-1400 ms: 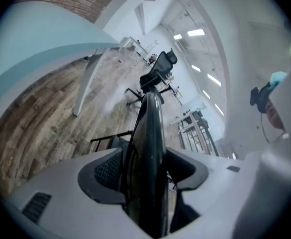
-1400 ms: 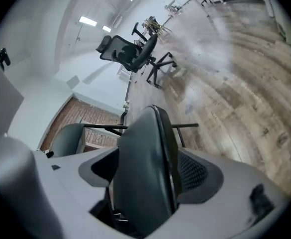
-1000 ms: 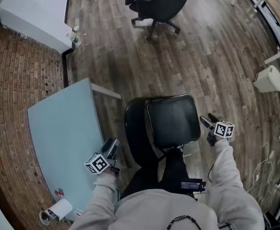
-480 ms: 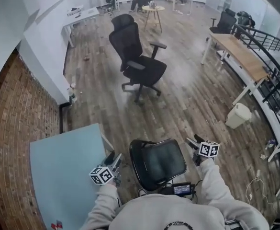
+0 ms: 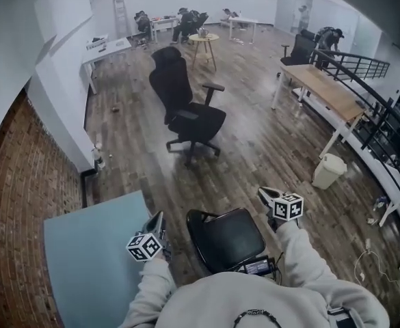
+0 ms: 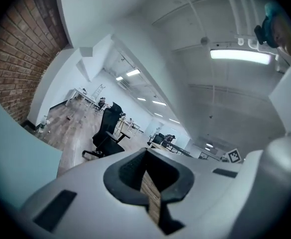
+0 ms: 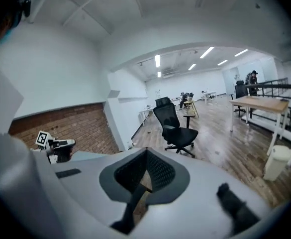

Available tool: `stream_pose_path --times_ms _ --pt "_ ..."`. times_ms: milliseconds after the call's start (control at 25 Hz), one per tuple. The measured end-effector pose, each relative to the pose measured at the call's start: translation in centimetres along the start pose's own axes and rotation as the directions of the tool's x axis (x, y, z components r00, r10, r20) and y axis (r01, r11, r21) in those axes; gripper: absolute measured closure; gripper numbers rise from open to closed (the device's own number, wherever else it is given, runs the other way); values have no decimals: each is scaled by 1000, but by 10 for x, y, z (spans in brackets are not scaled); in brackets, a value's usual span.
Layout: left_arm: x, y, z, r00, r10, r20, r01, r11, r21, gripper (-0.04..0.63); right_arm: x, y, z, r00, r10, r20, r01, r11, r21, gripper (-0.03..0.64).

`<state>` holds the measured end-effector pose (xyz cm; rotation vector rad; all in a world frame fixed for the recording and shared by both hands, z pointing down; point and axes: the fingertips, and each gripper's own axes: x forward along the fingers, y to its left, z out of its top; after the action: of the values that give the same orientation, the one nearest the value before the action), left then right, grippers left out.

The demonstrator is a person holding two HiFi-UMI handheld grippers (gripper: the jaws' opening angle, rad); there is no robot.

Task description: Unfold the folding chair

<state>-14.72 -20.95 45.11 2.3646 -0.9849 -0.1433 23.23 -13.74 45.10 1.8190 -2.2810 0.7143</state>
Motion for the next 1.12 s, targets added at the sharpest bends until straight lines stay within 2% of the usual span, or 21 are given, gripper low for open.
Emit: stream_pose_path --times_ms 160,320,480,560,760,920,1120 --pt "9 -26 9 999 -27 -35 32 986 163 589 -7 29 20 1000 -15 9 15 999 -34 609" --pt "22 -63 33 998 -47 -31 54 941 333 591 -8 64 43 999 2 37 -1 1000 -20 609" --pt "36 -121 63 994 -105 -13 99 888 449 591 -21 109 79 993 57 101 -52 998 -47 609" --pt "44 -147 77 993 -115 -22 112 878 466 591 -29 134 99 987 91 136 -80 994 -78 610" --pt "56 -194 97 990 -139 -38 142 897 418 591 -51 176 135 969 138 205 -97 975 -198 611" --pt "56 -209 99 988 -153 -28 150 886 439 591 -58 185 143 965 141 220 -87 967 -239 611" --pt "50 -219 94 981 -192 -21 179 861 476 591 -59 188 141 964 153 217 -100 966 -238 611"
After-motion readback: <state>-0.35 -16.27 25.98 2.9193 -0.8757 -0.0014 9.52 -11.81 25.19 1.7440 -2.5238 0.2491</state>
